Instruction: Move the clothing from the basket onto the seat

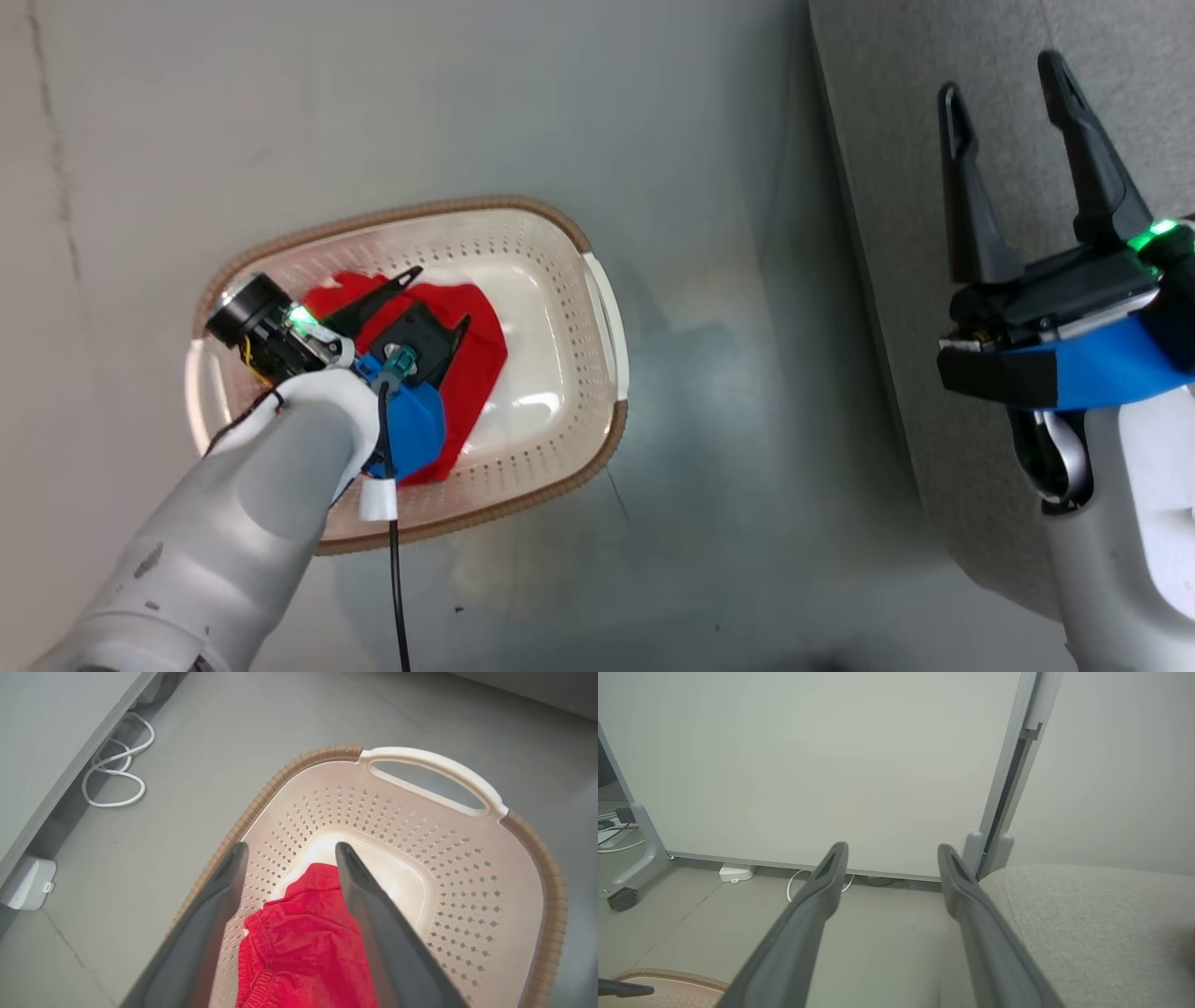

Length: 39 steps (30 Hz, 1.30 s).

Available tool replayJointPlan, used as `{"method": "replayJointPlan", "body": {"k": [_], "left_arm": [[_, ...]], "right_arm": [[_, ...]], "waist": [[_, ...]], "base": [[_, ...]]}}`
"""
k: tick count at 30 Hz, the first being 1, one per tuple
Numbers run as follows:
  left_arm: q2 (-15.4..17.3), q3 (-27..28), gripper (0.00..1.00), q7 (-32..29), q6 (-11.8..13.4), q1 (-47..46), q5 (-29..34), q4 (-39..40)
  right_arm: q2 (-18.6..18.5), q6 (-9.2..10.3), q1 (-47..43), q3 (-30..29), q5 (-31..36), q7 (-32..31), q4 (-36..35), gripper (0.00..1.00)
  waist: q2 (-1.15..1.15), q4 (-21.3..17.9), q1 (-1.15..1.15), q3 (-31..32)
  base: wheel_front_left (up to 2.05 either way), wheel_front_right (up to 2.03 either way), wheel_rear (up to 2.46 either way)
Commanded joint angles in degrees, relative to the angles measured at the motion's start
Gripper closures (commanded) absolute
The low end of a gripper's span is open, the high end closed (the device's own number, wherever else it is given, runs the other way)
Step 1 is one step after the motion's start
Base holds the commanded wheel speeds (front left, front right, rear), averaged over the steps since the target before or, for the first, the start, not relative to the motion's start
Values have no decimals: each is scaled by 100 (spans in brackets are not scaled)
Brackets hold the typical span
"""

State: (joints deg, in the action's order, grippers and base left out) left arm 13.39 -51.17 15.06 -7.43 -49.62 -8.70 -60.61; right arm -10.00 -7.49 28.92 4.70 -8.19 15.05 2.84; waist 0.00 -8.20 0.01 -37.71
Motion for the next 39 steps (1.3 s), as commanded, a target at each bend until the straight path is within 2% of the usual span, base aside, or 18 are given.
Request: {"method": "replayJointPlan", "body": {"k": [1,8,16,27,39], "left_arm": [[16,-142,0,-5,-3,-189,-64,-131],[28,-1123,0,-549,-3,-793,-245,-750],[119,-1762,0,-1184,-3,-1222,-559,-1019],[320,-2066,0,-1941,-3,-1763,-967,-1156],[357,-2154,0,-2133,-3,-1901,-1185,-1228]], "right_arm": [[-30,-1,160,16,-4,20,-46,0],[-41,-1,466,79,-10,20,-217,0],[-26,-1,628,102,38,20,-406,0],[-42,-1,693,41,45,20,-650,0],[-75,-1,719,-68,51,20,-762,0]], "waist": [[0,-188,-1,-433],[0,-296,-1,-1086],[0,-376,-1,-1615],[0,-482,-1,-2289],[0,-521,-1,-2596]], "base": [[0,0,0],[0,0,0],[0,0,0],[0,0,0],[0,0,0]]}}
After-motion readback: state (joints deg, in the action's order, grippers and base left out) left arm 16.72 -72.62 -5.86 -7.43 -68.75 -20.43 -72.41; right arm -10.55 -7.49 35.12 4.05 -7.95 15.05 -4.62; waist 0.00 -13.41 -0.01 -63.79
